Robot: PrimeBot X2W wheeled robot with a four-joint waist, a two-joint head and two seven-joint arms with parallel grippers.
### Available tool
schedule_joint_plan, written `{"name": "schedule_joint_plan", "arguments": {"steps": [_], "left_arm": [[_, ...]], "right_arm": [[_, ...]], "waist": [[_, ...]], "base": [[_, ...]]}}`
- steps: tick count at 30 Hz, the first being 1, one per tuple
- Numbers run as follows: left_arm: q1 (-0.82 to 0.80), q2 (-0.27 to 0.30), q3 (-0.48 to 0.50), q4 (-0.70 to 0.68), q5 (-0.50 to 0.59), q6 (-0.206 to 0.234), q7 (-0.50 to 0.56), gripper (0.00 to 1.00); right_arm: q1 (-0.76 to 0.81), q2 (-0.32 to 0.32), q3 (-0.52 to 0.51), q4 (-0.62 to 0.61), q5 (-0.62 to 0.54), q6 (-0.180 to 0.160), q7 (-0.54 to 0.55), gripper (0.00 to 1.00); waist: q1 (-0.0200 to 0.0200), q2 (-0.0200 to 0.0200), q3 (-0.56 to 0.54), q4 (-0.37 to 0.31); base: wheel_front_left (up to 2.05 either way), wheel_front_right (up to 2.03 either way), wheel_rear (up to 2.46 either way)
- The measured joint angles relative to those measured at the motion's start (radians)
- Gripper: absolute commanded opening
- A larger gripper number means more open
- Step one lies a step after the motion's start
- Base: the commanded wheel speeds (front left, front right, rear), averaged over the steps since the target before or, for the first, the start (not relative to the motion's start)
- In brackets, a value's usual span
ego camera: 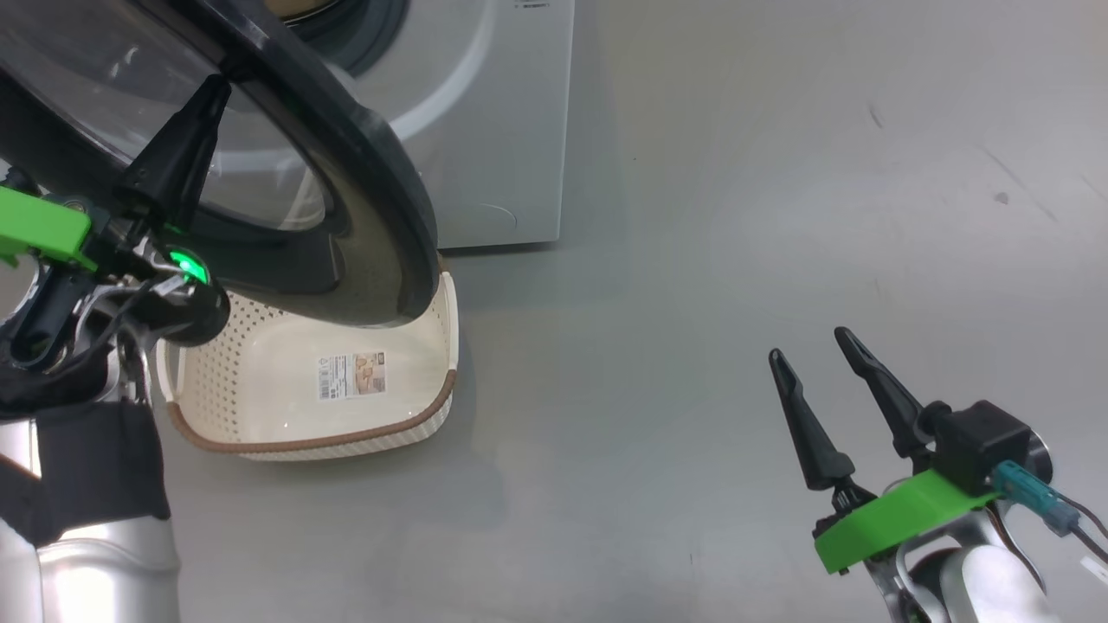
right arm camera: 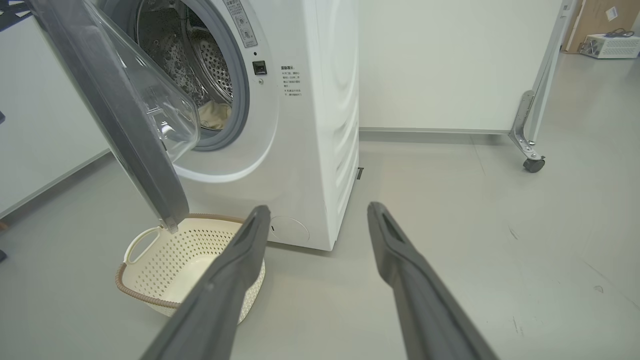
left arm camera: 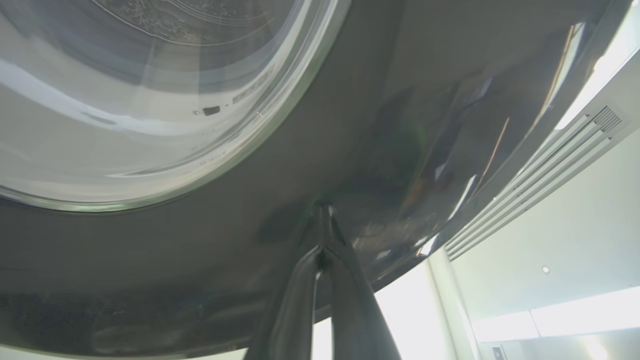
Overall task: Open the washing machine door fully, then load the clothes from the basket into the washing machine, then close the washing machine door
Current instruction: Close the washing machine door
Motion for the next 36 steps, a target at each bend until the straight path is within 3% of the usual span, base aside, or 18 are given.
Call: {"name": "schedule_joint_plan", "arguments": {"steps": [12, 29, 30, 32, 33, 34, 36], "left_arm": [[-0.030, -0.003, -0.015, 0.014, 0.008, 0.000, -0.021, 0.00], [0.149, -0.010, -0.037, -0.154, 0.032, 0.000, -0.052, 0.00], [0.165, -0.010, -0.041, -0.168, 0.043, 0.000, -0.061, 0.10], [0.202, -0.008, -0.059, -0.196, 0.072, 0.000, -0.083, 0.50], [0.222, -0.007, -0.070, -0.209, 0.092, 0.000, -0.096, 0.83], [0.242, -0.007, -0.079, -0.225, 0.106, 0.000, -0.116, 1.00], [0.281, -0.002, -0.097, -0.255, 0.140, 0.000, -0.160, 1.00]], "right_arm": [[-0.009, 0.000, 0.003, 0.018, 0.016, 0.000, -0.020, 1.00], [-0.019, 0.001, -0.066, 0.025, 0.012, 0.000, -0.038, 1.00], [-0.019, 0.001, -0.069, 0.026, 0.010, 0.000, -0.038, 1.00], [-0.019, 0.001, -0.075, 0.026, 0.005, 0.000, -0.038, 1.00], [-0.019, 0.001, -0.078, 0.027, 0.005, 0.000, -0.038, 1.00], [-0.018, 0.001, -0.080, 0.028, 0.005, 0.000, -0.038, 1.00], [-0.017, 0.001, -0.083, 0.029, 0.005, 0.000, -0.039, 1.00]], "waist": [[0.0000, 0.0000, 0.006, -0.037], [-0.0001, 0.0000, -0.020, 0.025], [-0.0001, 0.0000, -0.024, 0.028], [-0.0001, 0.0000, -0.032, 0.033], [-0.0001, 0.0000, -0.037, 0.036], [-0.0001, 0.0000, -0.041, 0.038], [-0.0001, 0.0000, -0.052, 0.042]], "base": [[0.00, 0.00, 0.00], [0.00, 0.00, 0.00], [0.00, 0.00, 0.00], [0.00, 0.00, 0.00], [0.00, 0.00, 0.00], [0.00, 0.00, 0.00], [0.00, 0.00, 0.00]]}}
